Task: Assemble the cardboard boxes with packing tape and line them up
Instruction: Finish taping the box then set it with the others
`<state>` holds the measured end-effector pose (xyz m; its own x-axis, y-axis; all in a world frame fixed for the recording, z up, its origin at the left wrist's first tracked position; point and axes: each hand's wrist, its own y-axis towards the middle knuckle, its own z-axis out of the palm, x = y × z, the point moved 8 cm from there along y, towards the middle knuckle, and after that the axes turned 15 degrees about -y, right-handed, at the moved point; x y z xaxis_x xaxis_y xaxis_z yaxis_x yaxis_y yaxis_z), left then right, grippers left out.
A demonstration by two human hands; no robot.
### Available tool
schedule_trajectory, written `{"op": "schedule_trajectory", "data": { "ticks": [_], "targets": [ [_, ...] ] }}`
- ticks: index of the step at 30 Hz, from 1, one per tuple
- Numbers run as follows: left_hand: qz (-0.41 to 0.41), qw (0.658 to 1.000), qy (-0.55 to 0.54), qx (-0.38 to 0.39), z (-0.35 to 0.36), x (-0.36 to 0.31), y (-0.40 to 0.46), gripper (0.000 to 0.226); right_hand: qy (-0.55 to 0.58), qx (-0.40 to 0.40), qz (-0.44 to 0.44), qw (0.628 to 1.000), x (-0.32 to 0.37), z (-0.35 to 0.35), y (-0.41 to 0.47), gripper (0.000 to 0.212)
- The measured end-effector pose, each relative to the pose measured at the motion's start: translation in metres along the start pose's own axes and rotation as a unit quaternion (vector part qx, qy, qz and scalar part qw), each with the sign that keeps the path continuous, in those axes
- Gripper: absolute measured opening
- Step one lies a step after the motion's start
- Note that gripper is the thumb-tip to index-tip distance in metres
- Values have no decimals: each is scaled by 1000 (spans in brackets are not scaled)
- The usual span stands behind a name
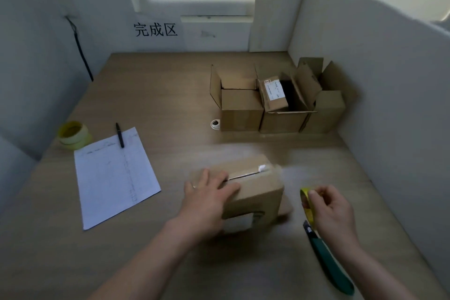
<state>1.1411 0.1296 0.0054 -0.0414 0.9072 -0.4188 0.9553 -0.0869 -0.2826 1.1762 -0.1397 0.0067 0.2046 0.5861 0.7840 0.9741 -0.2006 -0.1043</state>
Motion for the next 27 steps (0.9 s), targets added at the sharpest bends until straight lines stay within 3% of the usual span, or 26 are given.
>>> {"op": "schedule_trajectory", "data": {
  "ticks": [2, 5, 8, 9, 12, 13, 16, 20, 24, 27],
  "targets": [
    [78, 996, 38, -31, -11, 4, 2, 65, 11, -16, -6, 1000, 6, -4, 0, 14],
    [118, 987, 44, -96, -22, 13, 11, 53, 26, -18, -10, 999, 7, -2, 0, 15],
    [62, 990, -52, -114, -32, 8, 15, 24, 28, 5, -15, 999, 3, 7, -4, 17],
    [6, 991, -93, -99, -29, 5, 16, 28, 29, 11, -16, 999, 2, 10, -6, 17],
    [-132, 988, -72, -42, -1, -13, 13, 99, 24, 32, -24, 999, 3, 20, -9, 16],
    [-148, 987, -56, -35, 9, -21, 13, 109, 23, 36, -27, 999, 5, 23, -9, 16],
    [-136, 989, -32, -47, 18, -28, 20, 98, 15, 48, -36, 998, 9, 26, -6, 15],
    [-9, 999, -38, 4, 7, -11, 31, 77, 7, 63, -51, 997, 19, 27, -3, 14],
    [33, 999, -22, 36, -4, 0, 38, 82, 7, 78, -63, 995, 27, 35, -3, 16],
    [1, 995, -97, 30, -4, -1, 43, 90, 8, 89, -63, 994, 28, 43, -2, 18]
  ]
}}
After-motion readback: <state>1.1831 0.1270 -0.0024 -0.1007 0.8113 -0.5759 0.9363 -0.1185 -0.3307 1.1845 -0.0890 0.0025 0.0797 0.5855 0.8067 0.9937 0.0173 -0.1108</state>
